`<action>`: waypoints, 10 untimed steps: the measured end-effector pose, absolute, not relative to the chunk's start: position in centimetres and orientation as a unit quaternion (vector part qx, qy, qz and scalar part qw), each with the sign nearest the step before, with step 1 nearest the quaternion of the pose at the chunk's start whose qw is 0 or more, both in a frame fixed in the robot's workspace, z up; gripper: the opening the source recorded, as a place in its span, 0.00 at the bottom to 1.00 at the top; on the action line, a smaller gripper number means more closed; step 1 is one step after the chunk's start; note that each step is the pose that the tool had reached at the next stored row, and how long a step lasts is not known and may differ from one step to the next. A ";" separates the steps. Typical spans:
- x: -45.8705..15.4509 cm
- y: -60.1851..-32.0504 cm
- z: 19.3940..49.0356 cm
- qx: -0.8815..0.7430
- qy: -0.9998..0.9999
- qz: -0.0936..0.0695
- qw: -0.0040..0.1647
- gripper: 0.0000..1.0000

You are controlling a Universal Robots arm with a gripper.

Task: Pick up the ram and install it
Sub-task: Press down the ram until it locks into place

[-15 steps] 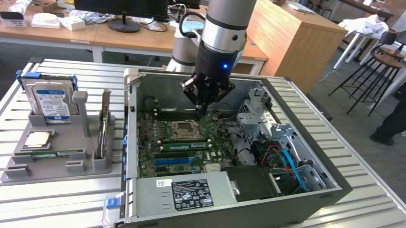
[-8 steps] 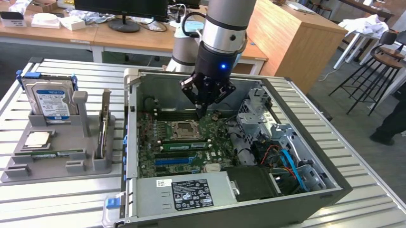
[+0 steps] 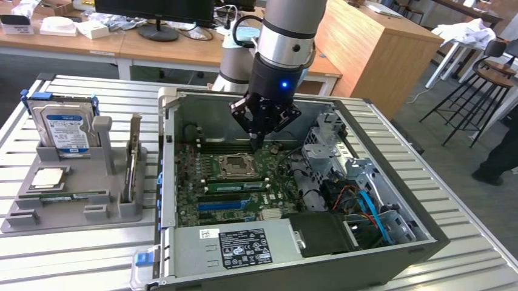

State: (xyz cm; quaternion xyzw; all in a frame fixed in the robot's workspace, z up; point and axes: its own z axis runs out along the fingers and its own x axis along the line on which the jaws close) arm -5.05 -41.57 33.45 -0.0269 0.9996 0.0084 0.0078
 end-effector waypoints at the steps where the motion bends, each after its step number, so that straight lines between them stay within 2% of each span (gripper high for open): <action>1: -5.0 -41.6 33.5 -0.027 1.000 0.008 0.007 0.10; 10: -4.8 -41.6 33.5 -0.027 1.000 0.009 0.000 0.10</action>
